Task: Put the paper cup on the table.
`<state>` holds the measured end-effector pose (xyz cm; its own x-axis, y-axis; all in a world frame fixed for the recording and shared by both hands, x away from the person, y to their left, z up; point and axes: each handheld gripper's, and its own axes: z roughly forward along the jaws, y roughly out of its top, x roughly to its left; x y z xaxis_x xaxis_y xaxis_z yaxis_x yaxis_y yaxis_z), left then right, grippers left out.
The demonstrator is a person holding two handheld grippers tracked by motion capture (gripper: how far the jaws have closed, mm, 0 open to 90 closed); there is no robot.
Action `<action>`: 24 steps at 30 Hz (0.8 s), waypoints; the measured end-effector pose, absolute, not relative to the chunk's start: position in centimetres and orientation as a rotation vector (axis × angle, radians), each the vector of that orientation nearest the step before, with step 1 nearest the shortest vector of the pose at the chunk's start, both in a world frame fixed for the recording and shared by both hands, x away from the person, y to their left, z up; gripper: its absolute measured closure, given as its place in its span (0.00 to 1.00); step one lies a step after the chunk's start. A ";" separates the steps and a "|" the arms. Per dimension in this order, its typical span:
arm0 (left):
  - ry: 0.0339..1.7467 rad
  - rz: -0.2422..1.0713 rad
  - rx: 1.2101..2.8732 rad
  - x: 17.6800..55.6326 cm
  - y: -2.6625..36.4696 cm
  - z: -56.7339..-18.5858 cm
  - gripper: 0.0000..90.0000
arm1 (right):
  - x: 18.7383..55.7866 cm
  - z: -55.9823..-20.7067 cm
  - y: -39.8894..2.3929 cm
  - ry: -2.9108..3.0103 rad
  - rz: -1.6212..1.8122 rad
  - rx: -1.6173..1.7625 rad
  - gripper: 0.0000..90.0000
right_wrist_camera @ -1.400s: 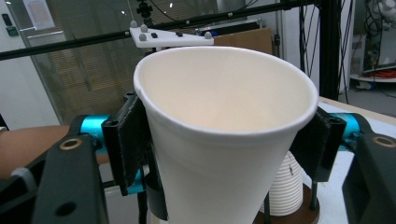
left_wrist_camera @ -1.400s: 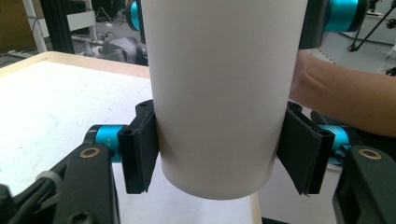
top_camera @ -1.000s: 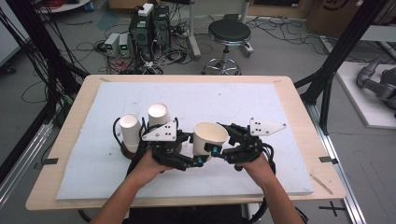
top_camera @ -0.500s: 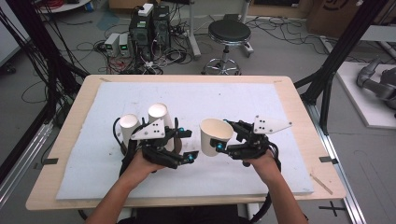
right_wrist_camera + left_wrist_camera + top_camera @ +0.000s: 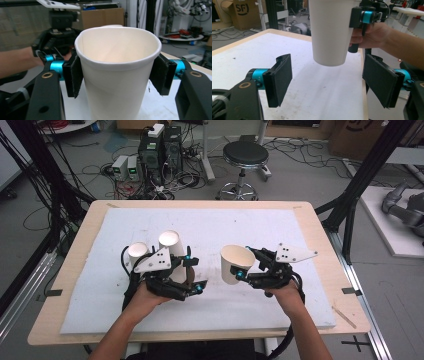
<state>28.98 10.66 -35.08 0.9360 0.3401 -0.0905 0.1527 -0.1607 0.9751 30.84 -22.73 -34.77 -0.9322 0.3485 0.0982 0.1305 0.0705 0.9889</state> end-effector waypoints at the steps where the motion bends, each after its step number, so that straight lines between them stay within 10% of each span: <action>1: 0.380 0.173 1.730 28.9 10.8 -35.1 0.26 | 30.9 -34.9 -22.9 2.170 1.960 0.502 0.40; 24: 0.468 0.313 1.671 26.5 17.5 -35.7 0.23 | 33.0 -37.2 -27.6 2.024 1.759 0.733 0.40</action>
<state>26.50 17.45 -35.66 0.8785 0.4739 -0.0601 0.1253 -0.1071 0.9863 33.00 -27.58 -37.22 -0.8008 0.5953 0.0654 0.1479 0.0908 0.9848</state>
